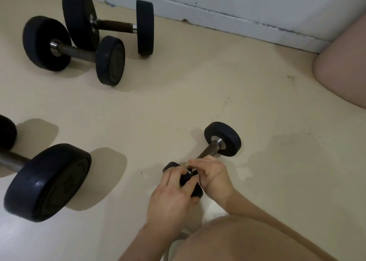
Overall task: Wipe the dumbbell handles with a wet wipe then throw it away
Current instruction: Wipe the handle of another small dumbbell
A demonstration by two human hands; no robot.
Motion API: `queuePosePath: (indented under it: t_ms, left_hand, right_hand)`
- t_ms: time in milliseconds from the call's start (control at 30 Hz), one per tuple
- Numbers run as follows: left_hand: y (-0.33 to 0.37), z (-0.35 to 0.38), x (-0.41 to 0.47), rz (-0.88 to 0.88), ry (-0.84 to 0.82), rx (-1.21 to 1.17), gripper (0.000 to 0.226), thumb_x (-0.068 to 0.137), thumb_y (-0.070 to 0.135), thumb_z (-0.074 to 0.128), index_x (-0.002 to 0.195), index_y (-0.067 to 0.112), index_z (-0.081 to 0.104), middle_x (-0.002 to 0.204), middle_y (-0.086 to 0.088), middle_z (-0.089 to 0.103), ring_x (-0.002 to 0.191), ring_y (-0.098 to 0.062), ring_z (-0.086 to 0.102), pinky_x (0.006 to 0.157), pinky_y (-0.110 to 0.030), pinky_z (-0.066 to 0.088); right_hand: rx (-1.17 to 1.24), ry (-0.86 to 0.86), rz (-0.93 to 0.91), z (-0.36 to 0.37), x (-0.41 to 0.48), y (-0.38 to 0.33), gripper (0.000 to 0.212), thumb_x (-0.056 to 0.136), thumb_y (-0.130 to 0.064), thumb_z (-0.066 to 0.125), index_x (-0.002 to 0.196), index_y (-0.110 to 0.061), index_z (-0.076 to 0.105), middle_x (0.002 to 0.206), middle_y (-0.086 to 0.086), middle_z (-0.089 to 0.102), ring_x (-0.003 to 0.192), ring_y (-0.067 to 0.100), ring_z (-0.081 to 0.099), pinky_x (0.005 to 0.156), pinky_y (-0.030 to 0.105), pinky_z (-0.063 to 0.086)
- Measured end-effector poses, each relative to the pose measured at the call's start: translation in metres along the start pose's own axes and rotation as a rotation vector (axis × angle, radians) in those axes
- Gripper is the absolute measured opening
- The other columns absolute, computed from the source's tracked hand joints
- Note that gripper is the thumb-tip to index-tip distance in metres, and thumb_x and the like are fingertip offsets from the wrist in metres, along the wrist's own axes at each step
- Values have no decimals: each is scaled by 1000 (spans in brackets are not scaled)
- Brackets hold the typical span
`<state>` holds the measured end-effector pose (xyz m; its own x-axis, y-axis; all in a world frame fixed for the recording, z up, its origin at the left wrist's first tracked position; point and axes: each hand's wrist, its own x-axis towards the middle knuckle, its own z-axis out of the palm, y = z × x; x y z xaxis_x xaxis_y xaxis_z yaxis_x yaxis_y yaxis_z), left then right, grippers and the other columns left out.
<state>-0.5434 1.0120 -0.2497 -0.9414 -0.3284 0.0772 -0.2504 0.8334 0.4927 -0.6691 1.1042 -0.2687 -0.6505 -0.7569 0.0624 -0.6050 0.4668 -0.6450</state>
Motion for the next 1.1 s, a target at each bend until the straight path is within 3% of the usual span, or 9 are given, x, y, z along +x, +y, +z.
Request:
queuePosePath:
  t_ms: [100,300,367,433,533,667,733,867,1100]
  left_hand:
    - [-4,2,-3,62,-5,-2,63,45,39,91,103,26,71,104,-3,60,101,-18,44,57,-26,54]
    - [-9,-4,0,147,2,16,59,43,36,91,98,26,73,102,-1,62,97,-15,45,48,-24,51]
    - [-13,-3,1,189,-3,-18,56,45,34,90,97,26,72,102,0,64,97,-14,44,47,-24,50]
    - [-16,-2,2,214,-37,-68,52,53,33,85,102,29,70,106,3,64,98,-14,46,50,-25,53]
    - [-19,-11,10,209,-123,-141,29,74,29,63,102,30,68,104,10,63,97,-16,56,65,-29,54]
    - [-14,-78,53,-273,-48,-639,19,92,33,56,105,26,68,93,15,68,87,-1,63,85,-23,50]
    - [-15,-127,79,-492,-87,-1093,27,94,38,53,106,19,68,88,1,73,84,-13,69,84,-32,56]
    - [-26,-207,99,-351,-232,-1170,41,86,50,56,104,16,68,90,-10,72,85,-24,69,81,-35,58]
    - [-50,-263,105,-276,-49,-860,12,84,28,71,86,16,70,81,-6,71,71,-14,63,68,-25,51]
  right_hand:
    - [-256,-263,-151,-20,6,8,26,73,-2,63,93,-16,73,82,-3,72,74,13,60,68,22,52]
    - [-502,5,172,-27,25,19,27,68,8,62,83,-11,73,84,7,71,79,24,62,72,27,52]
    - [-254,62,235,-17,4,-1,17,75,8,59,81,-1,72,78,7,65,71,12,62,68,19,51]
    - [-40,-127,305,-20,-10,-17,21,86,7,52,95,2,71,82,5,65,76,0,60,73,12,46]
    - [348,-220,555,-42,12,-24,24,87,4,56,103,-5,71,79,1,69,74,9,61,72,21,49]
    - [1168,-127,668,-85,57,-57,23,89,3,53,111,4,61,90,10,71,62,11,58,58,18,52]
    - [1391,-169,576,-95,68,-85,21,90,-2,52,107,-2,63,90,8,67,65,11,58,57,19,53]
    - [1519,-264,473,-97,86,-138,17,90,-10,50,100,-6,64,77,5,59,66,12,54,58,20,52]
    - [1332,-208,402,-96,122,-203,19,85,0,48,94,-6,63,74,8,59,61,13,53,54,21,43]
